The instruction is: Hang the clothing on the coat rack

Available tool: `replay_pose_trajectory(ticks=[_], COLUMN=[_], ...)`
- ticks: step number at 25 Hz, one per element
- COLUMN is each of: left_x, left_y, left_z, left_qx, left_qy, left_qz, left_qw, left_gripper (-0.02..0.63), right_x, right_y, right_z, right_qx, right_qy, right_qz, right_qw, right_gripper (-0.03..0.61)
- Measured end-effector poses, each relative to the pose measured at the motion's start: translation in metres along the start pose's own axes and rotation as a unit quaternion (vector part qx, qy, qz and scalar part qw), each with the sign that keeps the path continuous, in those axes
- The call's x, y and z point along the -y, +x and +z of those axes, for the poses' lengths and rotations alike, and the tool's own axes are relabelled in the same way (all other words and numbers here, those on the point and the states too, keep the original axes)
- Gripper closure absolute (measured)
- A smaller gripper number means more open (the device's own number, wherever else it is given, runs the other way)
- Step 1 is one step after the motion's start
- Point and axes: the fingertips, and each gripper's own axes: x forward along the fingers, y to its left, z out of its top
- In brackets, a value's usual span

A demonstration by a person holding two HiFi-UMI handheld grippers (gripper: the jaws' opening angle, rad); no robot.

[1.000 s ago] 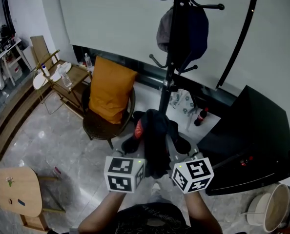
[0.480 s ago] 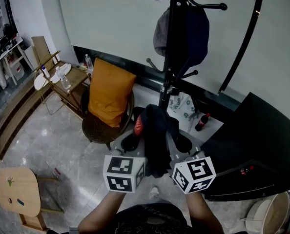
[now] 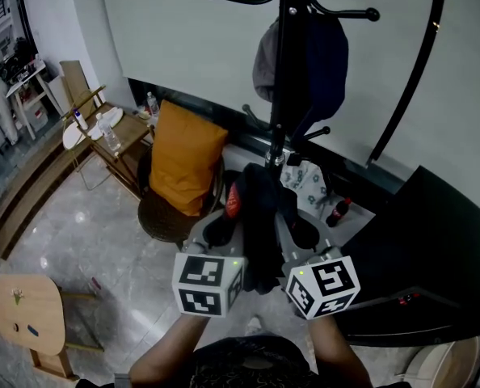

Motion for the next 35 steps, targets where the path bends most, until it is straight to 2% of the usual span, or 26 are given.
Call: replay_pose_trajectory(ticks=[13,18,23,29,35], left_x=[-0.003,-0.005,-0.012,-0.02,-0.022], left_y=[0.041,0.051,0.059,0.074,0.089], left_z=[0.006,0.006,0.001,-0.005,-0.001], left_qx=[-0.008,-0.015,-0.022,-0.036,-0.03], left_qy=[0.002,0.005,0.002,0.003,0.006], left_qz=[0.036,0.035,0.016,-0.031,-0.076], left_qw=[0.9993,0.9993,0.9996,0.9989,0.9966], left_gripper=[0.583,0.583,0.583,0.583,0.583], right_x=[0.033,0.039,0.04,0.044,0.049], right_y=[0.027,0.036,0.047,0.061,0.071], right_z=[-0.002,-0.005,-0.01,-0.017,-0.019], right_qx=[-0.005,-0.008,-0.016,-0.024,-0.024], right_qy=[0.012,0.022,0.022,0.026,0.031], right_qz=[0.032,0.031,0.016,-0.03,-0.07], right_qw=[0.999,0.999,1.0,0.999,0.997], right_gripper=[0.552,0.552,0.552,0.552,0.552])
